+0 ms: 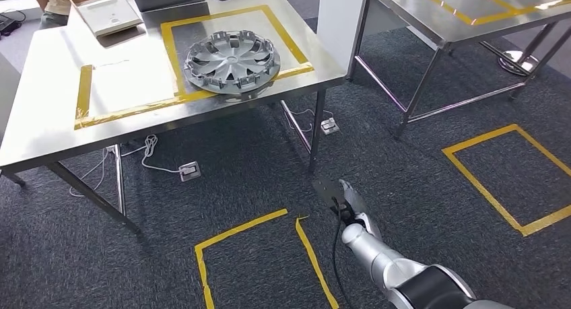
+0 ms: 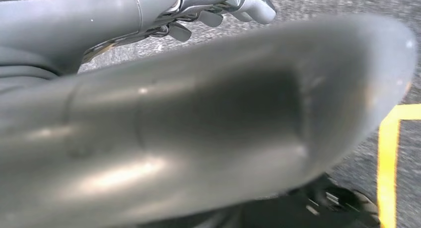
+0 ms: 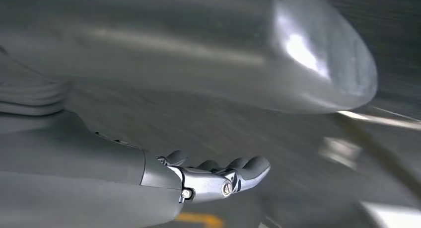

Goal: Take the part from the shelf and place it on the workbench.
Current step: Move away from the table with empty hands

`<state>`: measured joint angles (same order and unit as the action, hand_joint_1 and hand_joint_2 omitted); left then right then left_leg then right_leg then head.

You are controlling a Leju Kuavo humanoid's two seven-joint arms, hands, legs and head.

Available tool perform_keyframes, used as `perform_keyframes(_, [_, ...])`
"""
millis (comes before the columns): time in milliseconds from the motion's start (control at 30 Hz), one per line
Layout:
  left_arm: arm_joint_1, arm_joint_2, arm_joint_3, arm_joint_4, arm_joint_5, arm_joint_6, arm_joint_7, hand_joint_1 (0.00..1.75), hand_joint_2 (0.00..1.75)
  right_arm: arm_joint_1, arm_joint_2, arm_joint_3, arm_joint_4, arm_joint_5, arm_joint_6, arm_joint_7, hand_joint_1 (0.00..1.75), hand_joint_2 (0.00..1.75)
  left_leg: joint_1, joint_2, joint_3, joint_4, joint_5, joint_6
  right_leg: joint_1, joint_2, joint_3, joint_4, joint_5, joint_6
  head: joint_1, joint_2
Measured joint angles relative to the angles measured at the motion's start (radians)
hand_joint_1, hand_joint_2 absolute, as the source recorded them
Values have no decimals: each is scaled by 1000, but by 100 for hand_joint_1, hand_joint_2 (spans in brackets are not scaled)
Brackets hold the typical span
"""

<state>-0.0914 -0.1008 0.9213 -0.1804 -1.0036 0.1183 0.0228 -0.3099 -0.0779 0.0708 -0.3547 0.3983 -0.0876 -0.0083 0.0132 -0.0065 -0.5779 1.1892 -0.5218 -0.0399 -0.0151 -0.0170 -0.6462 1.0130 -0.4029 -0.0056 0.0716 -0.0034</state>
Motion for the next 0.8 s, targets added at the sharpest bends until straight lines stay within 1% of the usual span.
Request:
perform_keyframes(33, [-1,1,0,-1,-3,0,1,0,0,22,4,-13,22,-13,7,35,0,131,0,-3,54,-73,-8,1,-1,-2,-8,4,6,7,1,0])
perform_keyframes(67, [-1,2,0,-1,-5,0,2,0,0,41,8,-25,40,-25,13,65,0,175,0,-5,91,-130,-25,5,0,-3,-13,7,12,14,1,0])
perform_keyframes(100, [-2,2,0,-1,-7,0,3,0,0,58,13,-38,57,-38,18,99,0,175,-4,-6,111,-165,-43,13,0,-4,-15,8,19,21,1,0])
perform_keyframes(133, [-2,3,0,-2,-10,0,5,0,0,74,18,-51,71,-51,24,132,0,175,-7,-5,113,-177,-47,23,-1,-3,-15,7,25,28,2,0])
perform_keyframes(167, [-1,4,0,-2,-14,0,8,0,0,91,22,-65,85,-64,29,166,0,175,-7,-2,108,-176,-44,33,-3,-3,-15,5,30,35,0,0])
perform_keyframes(200, [-1,4,0,-2,-18,0,12,0,0,111,28,-80,98,-78,35,199,0,175,-7,0,104,-176,-38,44,-5,-1,-18,12,24,40,0,0])
perform_keyframes(233, [-1,5,0,-2,-22,0,17,0,44,133,34,-95,110,-90,40,227,0,175,-6,2,98,-177,-30,53,-6,1,-28,37,1,44,0,0])
perform_keyframes(267, [-1,6,0,-2,-26,-1,19,0,87,154,41,-109,120,-102,43,252,0,175,-6,4,90,-177,-22,60,-7,4,-46,83,-36,47,0,0])
perform_keyframes(333, [-1,5,0,-2,-35,-8,21,0,175,187,57,-134,136,-129,42,296,0,175,-9,8,70,-175,-8,66,-6,9,-91,215,-128,51,2,0])
perform_keyframes(367, [0,5,0,-1,-39,-12,21,0,175,199,66,-148,142,-144,39,317,0,175,-10,10,61,-174,-2,66,-5,10,-102,266,-156,51,3,0])
perform_keyframes(400, [0,5,0,-1,-42,-16,21,0,175,212,76,-163,147,-158,34,335,0,175,-12,11,55,-172,2,66,-4,10,-96,286,-166,49,3,0])
perform_keyframes(433, [0,4,0,-1,-44,-19,21,0,175,224,85,-179,152,-169,29,348,0,175,-13,12,50,-169,5,64,-3,10,-70,266,-157,47,3,0])
perform_keyframes(467, [0,4,0,-1,-44,-20,21,0,175,235,94,-193,156,-175,25,355,0,175,-13,12,46,-167,8,62,-3,10,-26,211,-135,43,3,0])
perform_keyframes(500, [0,4,0,-1,-44,-20,22,0,175,242,101,-205,159,-179,23,359,0,175,-13,13,44,-164,10,59,-2,10,22,139,-117,38,3,0])
perform_keyframes(533, [-1,4,0,-1,-45,-21,22,0,175,245,107,-212,161,-180,22,361,0,175,-15,15,40,-160,11,55,1,10,61,77,-103,32,3,0])
perform_keyframes(567, [-2,4,0,-1,-45,-21,22,0,175,246,111,-218,162,-180,22,364,0,175,-16,17,37,-158,12,51,3,10,85,34,-96,27,3,0])
perform_keyframes(600, [-3,5,0,-1,-46,-21,24,0,175,248,115,-224,164,-182,22,369,0,175,-19,19,35,-156,12,50,5,9,93,15,-97,25,3,0])
perform_keyframes(700, [-3,6,-7,-2,-48,-23,35,0,175,257,123,-242,169,-195,19,388,0,175,-22,19,32,-157,14,57,7,8,92,11,-91,21,3,0])
perform_keyframes(733, [1,6,-16,-4,-41,-24,38,0,175,261,125,-245,169,-199,18,390,0,175,-21,19,32,-159,18,55,7,7,91,11,-90,19,2,0])
perform_keyframes(800, [9,9,-50,-10,-9,-27,40,0,175,269,127,-248,170,-206,15,383,0,175,-20,19,33,-165,23,47,8,7,89,12,-88,15,2,0])
